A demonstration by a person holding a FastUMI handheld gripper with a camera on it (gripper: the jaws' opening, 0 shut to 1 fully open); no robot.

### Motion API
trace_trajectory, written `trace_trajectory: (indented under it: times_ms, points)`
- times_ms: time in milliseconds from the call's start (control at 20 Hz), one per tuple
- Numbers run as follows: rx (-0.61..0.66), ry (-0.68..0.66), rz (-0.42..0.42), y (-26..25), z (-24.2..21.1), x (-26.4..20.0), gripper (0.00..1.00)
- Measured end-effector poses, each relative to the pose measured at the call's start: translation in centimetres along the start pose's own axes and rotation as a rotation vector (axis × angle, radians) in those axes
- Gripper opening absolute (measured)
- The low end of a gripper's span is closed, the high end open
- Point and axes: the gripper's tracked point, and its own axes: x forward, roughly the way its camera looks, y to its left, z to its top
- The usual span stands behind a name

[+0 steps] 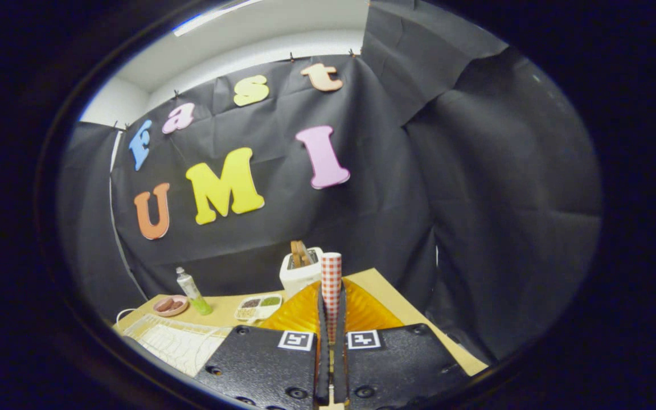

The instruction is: Take the plate from the dish rack, then take the spoon from the basket and place it into the plate.

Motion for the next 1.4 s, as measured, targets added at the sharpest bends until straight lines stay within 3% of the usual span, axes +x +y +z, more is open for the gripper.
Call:
trace_trajectory:
  times_ms: [300,750,950,1400]
  points:
    - [-0.024,-0.114,0.072,7.9,1.4,-9.2,0.08]
    - [-0.109,-0.108,0.281,25.0,-8.1,-18.8,0.08]
    - [-0.115,-0.062,0.335,30.2,-14.0,-20.3,0.08]
    - [-0.147,0.023,0.317,34.4,-23.5,-20.2,0.08]
